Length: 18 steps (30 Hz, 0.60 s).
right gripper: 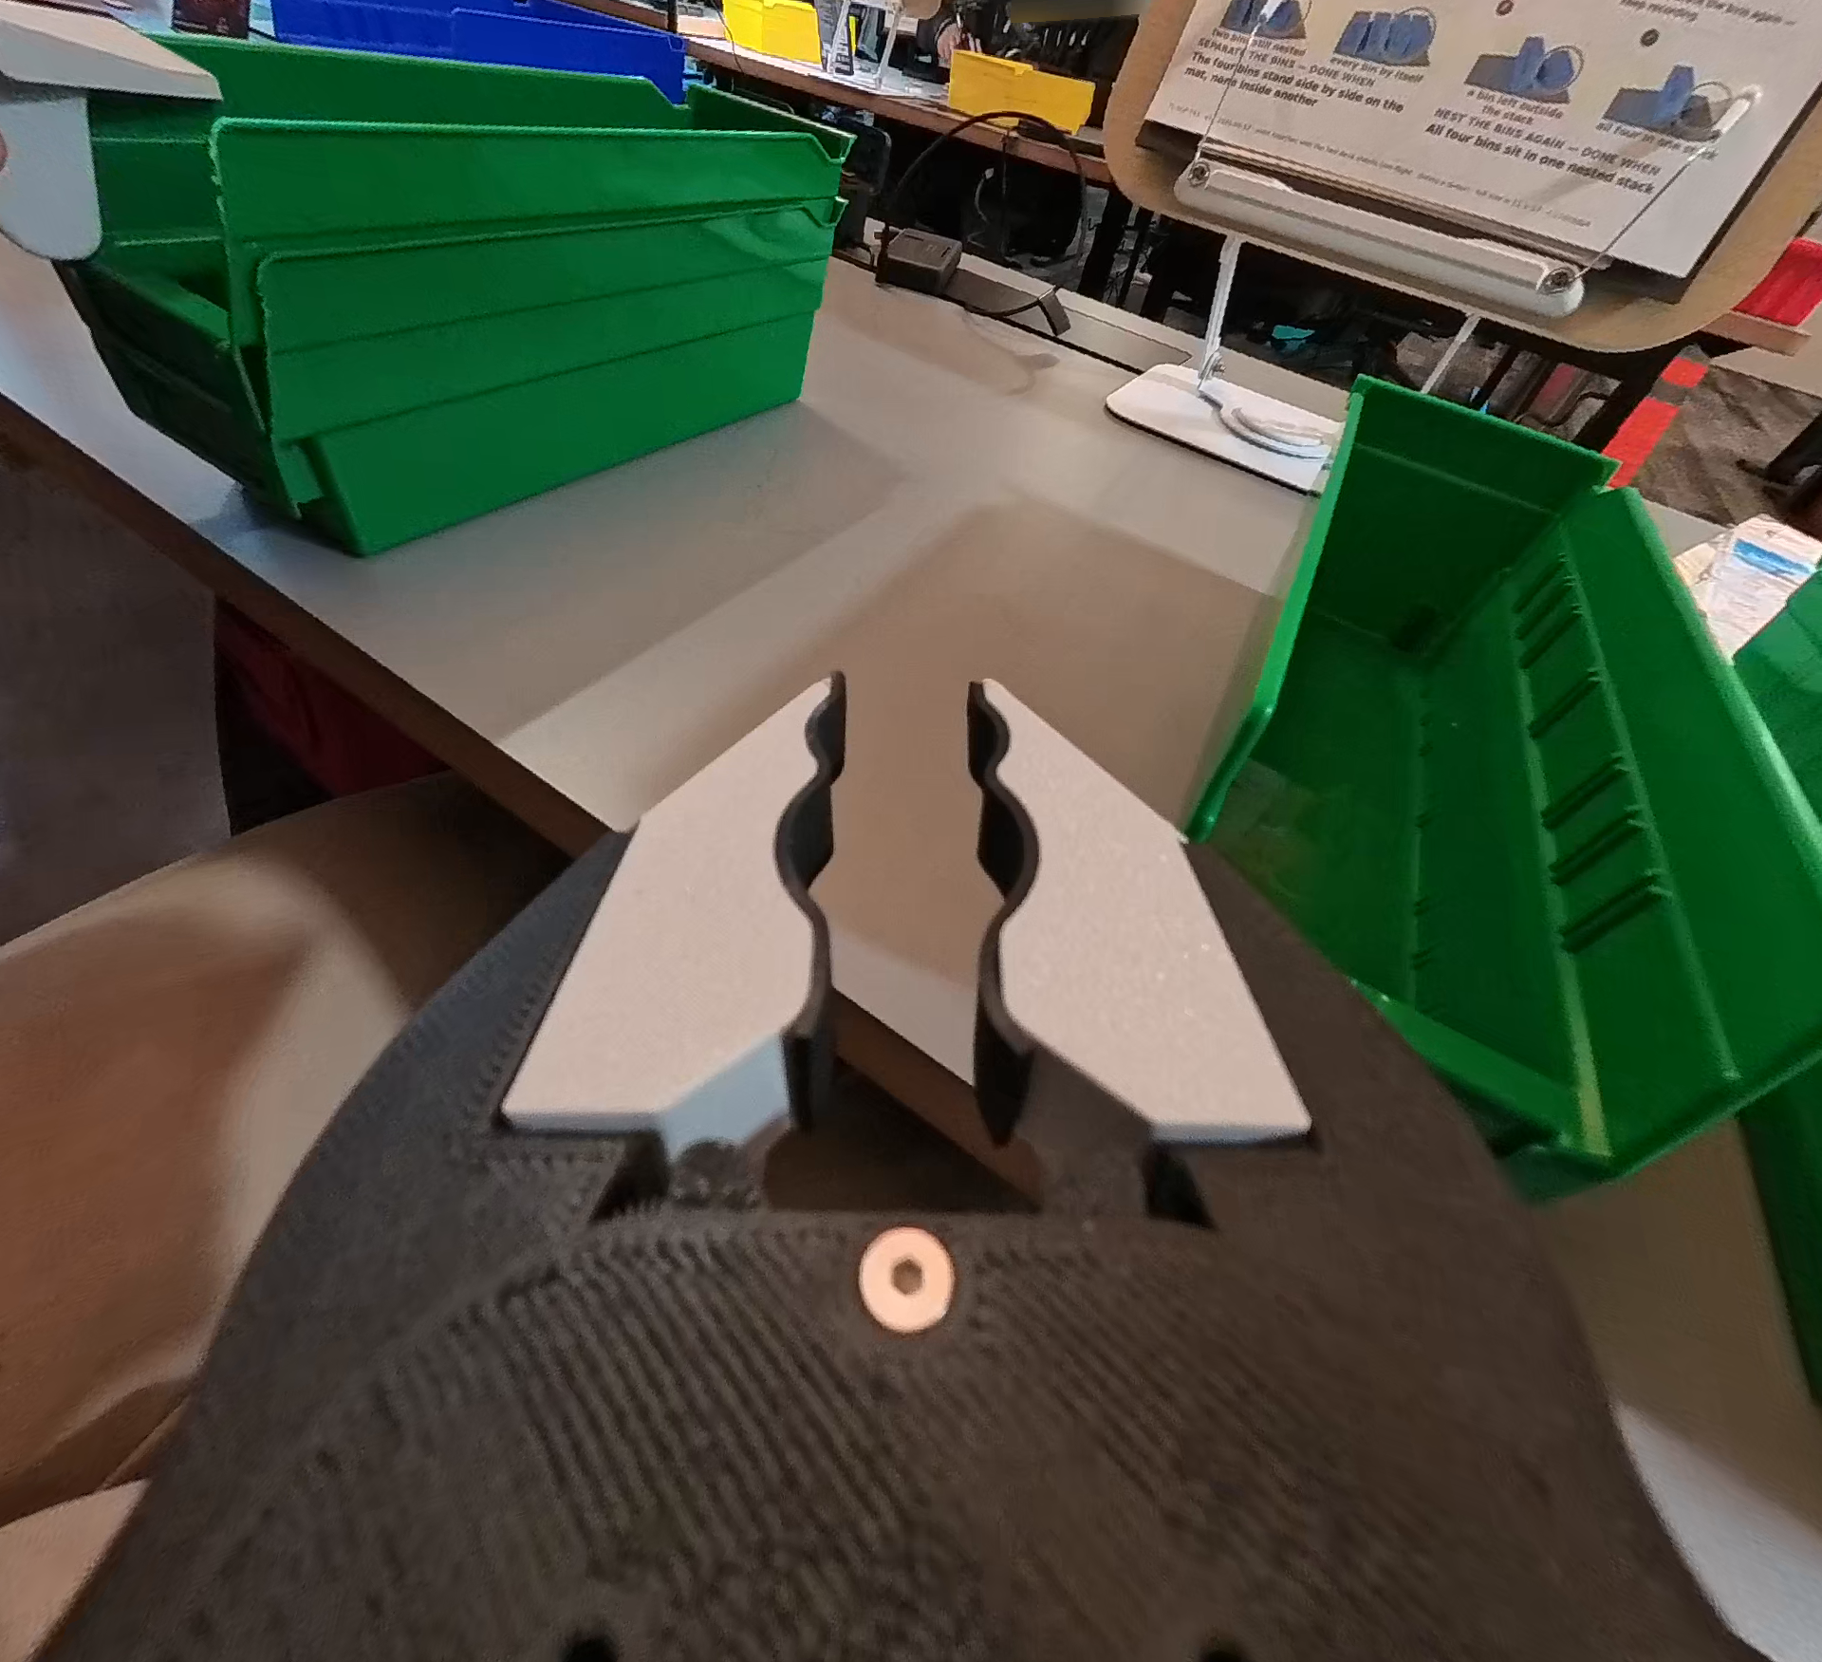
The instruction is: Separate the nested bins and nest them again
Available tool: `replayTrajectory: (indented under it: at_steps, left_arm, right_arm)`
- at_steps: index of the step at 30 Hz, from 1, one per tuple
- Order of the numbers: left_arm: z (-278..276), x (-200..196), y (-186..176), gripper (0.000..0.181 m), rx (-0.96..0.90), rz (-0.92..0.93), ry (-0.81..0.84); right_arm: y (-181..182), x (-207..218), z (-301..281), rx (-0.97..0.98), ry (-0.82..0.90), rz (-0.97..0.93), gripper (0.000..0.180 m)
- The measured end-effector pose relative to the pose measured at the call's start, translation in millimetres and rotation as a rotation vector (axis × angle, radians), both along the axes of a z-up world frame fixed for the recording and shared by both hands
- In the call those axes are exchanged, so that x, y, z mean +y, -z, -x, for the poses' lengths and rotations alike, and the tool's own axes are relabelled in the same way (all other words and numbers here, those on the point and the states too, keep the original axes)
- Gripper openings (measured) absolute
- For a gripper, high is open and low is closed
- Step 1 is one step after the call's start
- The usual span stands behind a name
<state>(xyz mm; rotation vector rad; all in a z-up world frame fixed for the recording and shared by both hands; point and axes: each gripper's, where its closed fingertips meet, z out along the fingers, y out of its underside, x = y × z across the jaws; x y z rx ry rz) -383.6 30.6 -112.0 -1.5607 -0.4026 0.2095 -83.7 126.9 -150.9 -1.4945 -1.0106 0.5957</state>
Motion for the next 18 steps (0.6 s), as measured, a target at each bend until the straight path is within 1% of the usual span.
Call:
replayTrajectory:
  at_steps: [3, 5, 10, 15, 16, 18]
  left_arm:
    - [4, -2, -7, 0.000, -0.043, -0.069, -0.001]
    - [1, -5, -16, 0.000, -0.057, -0.119, 0.034]
    - [4, -13, -28, 0.000, -0.170, -0.269, 0.035]
    - [-4, -14, -39, 0.000, -0.101, -0.304, 0.053]
    - [-4, -12, -37, 0.000, -0.106, -0.300, 0.058]
    - [-1, -9, -28, 0.000, -0.208, -0.290, 0.056]
  right_arm:
    - [1, -1, 1, -0.003, -0.004, 0.000, 0.024]
    - [0, -1, 1, -0.003, -0.004, -0.003, 0.024]
    - [-1, -1, 1, 0.000, -0.002, -0.007, 0.023]
    - [0, -2, 2, -0.003, -0.006, -0.008, 0.023]
    - [0, -2, 2, -0.004, -0.007, -0.008, 0.023]
    - [1, -3, 3, -0.005, -0.010, -0.007, 0.023]
